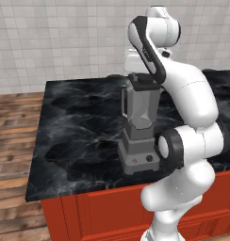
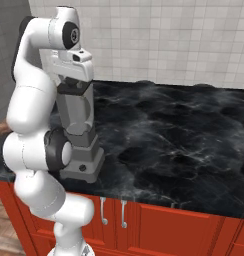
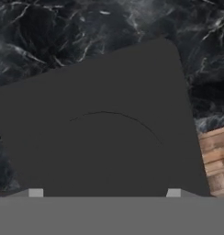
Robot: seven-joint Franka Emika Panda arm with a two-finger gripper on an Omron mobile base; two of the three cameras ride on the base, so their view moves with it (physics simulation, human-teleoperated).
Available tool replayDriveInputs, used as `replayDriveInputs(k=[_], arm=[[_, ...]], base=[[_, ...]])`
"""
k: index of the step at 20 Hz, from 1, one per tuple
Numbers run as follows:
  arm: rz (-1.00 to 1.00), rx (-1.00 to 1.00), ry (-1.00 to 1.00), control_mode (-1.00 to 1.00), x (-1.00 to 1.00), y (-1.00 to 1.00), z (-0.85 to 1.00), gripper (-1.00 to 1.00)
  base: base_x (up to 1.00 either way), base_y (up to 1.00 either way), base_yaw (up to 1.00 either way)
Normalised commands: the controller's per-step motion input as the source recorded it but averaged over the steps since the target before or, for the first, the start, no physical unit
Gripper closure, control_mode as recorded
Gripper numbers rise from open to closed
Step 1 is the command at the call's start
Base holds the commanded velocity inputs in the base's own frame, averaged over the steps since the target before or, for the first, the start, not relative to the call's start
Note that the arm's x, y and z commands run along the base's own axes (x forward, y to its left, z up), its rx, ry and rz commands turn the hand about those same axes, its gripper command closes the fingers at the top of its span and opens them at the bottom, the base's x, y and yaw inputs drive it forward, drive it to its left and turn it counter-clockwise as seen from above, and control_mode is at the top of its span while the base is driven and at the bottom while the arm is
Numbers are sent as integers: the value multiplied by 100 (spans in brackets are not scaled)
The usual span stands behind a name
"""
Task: Open the blender lid, put the banana in the blender, close the lid, and start the blender.
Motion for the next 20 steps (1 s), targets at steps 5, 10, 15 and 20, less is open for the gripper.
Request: replayDriveInputs(k=[5, 10, 15, 20], arm=[[-8, 0, 10, -100, -10, 0, -20, 100], [-6, 0, 7, -100, -4, 0, -34, 100], [-1, 0, 1, -100, 0, 0, -44, 100], [0, 0, 5, -100, 3, -13, -10, 100]], base=[[0, 0, 0], [0, 0, 0], [0, 0, 0], [0, 0, 0]])
